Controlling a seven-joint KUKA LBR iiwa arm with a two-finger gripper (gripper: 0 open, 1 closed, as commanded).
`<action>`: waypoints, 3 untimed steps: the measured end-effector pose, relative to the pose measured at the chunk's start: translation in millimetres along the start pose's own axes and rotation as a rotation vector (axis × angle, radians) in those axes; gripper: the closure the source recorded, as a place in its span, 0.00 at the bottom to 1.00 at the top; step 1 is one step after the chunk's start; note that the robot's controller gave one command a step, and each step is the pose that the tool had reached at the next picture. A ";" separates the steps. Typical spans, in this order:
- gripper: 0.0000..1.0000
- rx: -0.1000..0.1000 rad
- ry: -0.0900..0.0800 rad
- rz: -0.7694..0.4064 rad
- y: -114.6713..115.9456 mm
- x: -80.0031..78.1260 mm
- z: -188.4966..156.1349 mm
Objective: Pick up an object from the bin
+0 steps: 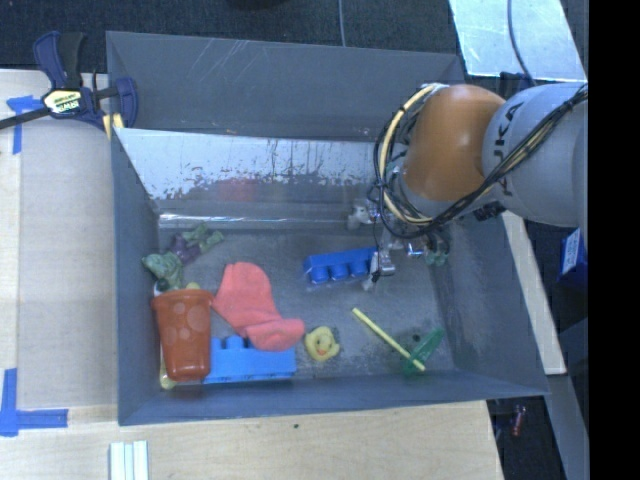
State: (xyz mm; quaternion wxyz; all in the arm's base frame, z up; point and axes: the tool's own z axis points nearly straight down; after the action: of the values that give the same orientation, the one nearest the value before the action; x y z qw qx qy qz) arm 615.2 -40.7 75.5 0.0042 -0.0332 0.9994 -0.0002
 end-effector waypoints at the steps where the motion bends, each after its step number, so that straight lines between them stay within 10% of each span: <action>1: 1.00 0.002 -0.005 -0.192 -40.3 -7.5 -61.6; 3: 1.00 0.005 -0.012 -0.269 0.6 -8.4 -16.4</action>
Offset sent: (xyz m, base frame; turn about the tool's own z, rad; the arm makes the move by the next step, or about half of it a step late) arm 0.0000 0.0000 0.0000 0.0000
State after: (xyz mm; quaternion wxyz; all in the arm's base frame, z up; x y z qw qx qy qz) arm 623.4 -39.5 92.0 0.0102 -0.1668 0.9859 -0.0032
